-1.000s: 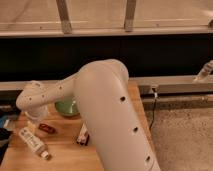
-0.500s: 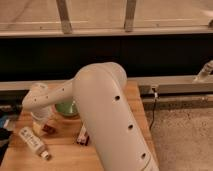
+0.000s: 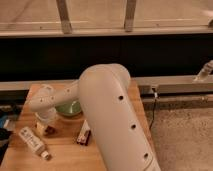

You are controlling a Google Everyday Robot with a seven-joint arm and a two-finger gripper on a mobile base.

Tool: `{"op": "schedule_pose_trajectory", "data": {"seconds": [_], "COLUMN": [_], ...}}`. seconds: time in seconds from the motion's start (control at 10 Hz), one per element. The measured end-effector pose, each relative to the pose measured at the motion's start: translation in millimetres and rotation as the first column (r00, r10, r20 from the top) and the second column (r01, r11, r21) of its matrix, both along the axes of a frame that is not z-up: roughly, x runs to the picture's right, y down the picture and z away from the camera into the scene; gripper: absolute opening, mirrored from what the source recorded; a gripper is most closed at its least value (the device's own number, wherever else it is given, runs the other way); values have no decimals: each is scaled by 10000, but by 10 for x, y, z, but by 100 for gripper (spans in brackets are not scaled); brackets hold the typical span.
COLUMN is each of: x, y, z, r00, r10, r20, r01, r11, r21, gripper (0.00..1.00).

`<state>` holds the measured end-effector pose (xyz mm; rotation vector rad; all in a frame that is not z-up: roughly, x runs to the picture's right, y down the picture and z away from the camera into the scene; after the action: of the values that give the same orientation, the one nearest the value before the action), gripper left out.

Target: Drag the pepper across the table

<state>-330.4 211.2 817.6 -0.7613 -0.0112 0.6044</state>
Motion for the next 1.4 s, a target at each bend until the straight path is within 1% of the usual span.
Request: {"op": "schedule_pose_trajectory", "data": {"seconds": [0.2,0.4,0.5,0.6,0.8,1.1,1.3,1.4], "x": [-2,-5,-2,10,116,573,753,820], "y": [18,38,49,52,30,-150,-174,-153], "z": [-48,-71,-83,-96,-123,-172,-173,-174], "r00": [9999,9998,9998,9998,9997,9963,9917,9890], "r10": [87,135,155,161,211,383,332,258], "r20": [75,113,127,113,-100,-767,-1241,-1458], "r01": [-87,-134,-154,-160,-212,-362,-301,-236], "r11": [10000,9999,9998,9998,9998,9989,9992,9996], "r21": [-15,-64,-87,-91,-29,288,268,169], "gripper": [33,15,4,0,0,0,0,0]}}
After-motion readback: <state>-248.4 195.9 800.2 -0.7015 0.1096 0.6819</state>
